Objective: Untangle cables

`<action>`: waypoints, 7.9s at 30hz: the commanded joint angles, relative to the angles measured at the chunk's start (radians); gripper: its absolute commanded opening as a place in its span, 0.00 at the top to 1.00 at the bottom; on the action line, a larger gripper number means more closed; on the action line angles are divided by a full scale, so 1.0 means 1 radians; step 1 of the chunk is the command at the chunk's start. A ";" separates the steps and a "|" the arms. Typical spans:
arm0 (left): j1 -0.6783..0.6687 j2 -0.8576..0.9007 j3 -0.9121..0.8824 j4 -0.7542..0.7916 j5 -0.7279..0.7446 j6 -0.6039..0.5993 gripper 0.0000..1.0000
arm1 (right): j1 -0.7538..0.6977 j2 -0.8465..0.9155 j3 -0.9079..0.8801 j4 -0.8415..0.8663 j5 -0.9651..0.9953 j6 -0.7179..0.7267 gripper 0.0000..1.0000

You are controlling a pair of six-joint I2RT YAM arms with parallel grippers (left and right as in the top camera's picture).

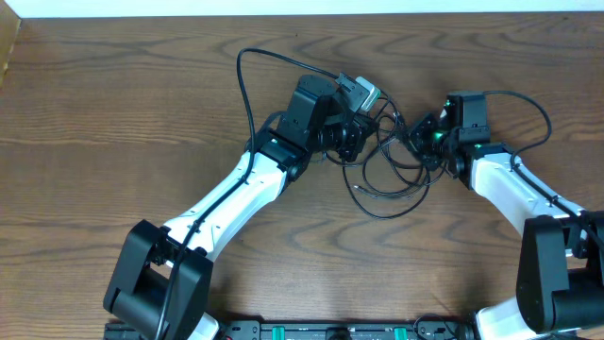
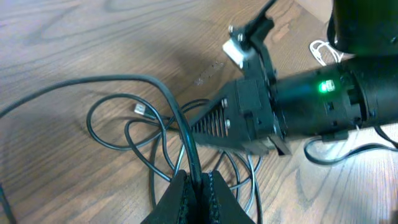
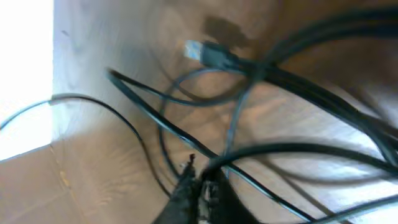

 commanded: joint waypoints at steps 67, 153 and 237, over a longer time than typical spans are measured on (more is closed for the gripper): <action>-0.003 -0.211 0.015 -0.573 -0.113 0.238 0.40 | -0.075 -0.187 0.185 0.113 -0.500 -0.320 0.99; -0.003 -0.210 0.014 -0.613 -0.376 0.230 0.02 | -0.704 0.324 0.358 -0.372 -0.315 -0.509 0.01; -0.003 -0.210 0.014 -0.613 -0.376 0.230 0.02 | -0.755 0.283 0.331 -0.362 0.284 -0.237 0.99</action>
